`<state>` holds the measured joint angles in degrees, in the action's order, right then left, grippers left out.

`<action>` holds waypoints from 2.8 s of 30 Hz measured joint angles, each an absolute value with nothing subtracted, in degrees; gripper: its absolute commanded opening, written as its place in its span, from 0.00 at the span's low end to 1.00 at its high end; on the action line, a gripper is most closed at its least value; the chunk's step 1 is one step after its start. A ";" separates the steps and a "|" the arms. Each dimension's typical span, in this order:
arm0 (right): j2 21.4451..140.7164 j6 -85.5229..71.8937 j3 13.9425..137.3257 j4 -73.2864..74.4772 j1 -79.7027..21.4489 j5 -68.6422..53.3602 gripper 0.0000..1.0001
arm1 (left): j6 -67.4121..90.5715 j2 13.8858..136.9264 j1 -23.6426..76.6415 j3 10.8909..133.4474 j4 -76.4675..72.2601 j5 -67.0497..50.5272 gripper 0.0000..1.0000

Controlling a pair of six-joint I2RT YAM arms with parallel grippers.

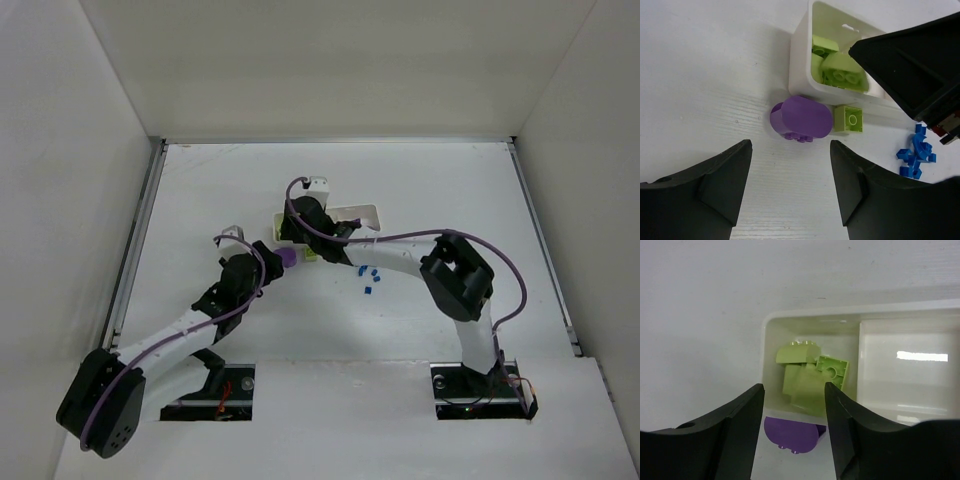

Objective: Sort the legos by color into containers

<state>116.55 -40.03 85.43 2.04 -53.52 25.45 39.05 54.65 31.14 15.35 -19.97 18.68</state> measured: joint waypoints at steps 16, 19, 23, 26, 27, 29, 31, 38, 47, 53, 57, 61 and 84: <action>89.17 -38.11 57.34 -5.32 -47.97 28.56 0.61 | 34.76 68.40 39.11 18.50 -23.29 24.43 0.72; 86.21 -37.80 53.08 -6.24 -48.05 28.67 0.66 | 33.06 71.72 39.70 20.38 -24.27 25.89 0.72; 84.16 -37.28 49.15 -6.94 -48.07 28.58 0.75 | 31.07 74.56 39.77 21.80 -24.67 28.21 0.73; 81.93 -36.36 46.98 -7.18 -48.07 28.34 0.81 | 29.71 76.23 39.72 22.61 -24.67 29.78 0.75; 81.10 -35.97 46.50 -7.22 -48.07 28.29 0.82 | 29.32 76.99 39.72 23.03 -24.69 30.06 0.76; 79.50 -35.20 45.71 -7.77 -48.07 28.10 0.84 | 28.64 78.43 39.75 24.03 -24.73 30.26 0.77; 78.39 -34.52 44.99 -8.93 -48.07 27.97 0.85 | 27.83 79.81 39.81 24.97 -24.88 30.26 0.77; 78.54 -33.78 40.93 -13.37 -48.07 26.30 0.85 | 25.71 83.55 41.17 27.81 -25.19 30.28 0.76; 78.65 -33.23 38.24 -15.57 -48.16 24.51 0.83 | 25.45 86.52 40.62 29.52 -25.52 31.77 0.65; 77.62 -33.21 37.52 -16.29 -48.38 23.97 0.83 | 25.32 86.91 40.91 29.61 -25.50 33.15 0.48; 76.18 -33.21 36.82 -16.88 -48.05 23.92 0.83 | 25.34 84.75 41.76 29.02 -25.28 33.74 0.44; 72.53 -33.19 34.68 -17.21 -46.06 23.68 0.80 | 25.63 76.23 44.21 27.99 -21.56 34.59 0.44; 61.78 -38.39 26.20 -17.45 -29.69 23.55 0.61 | 27.27 105.23 49.56 67.20 -18.81 19.84 0.50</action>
<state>61.78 -38.39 26.20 -17.45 -29.69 23.55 27.27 105.23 49.56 67.20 -18.81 19.84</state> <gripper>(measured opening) 0.606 0.602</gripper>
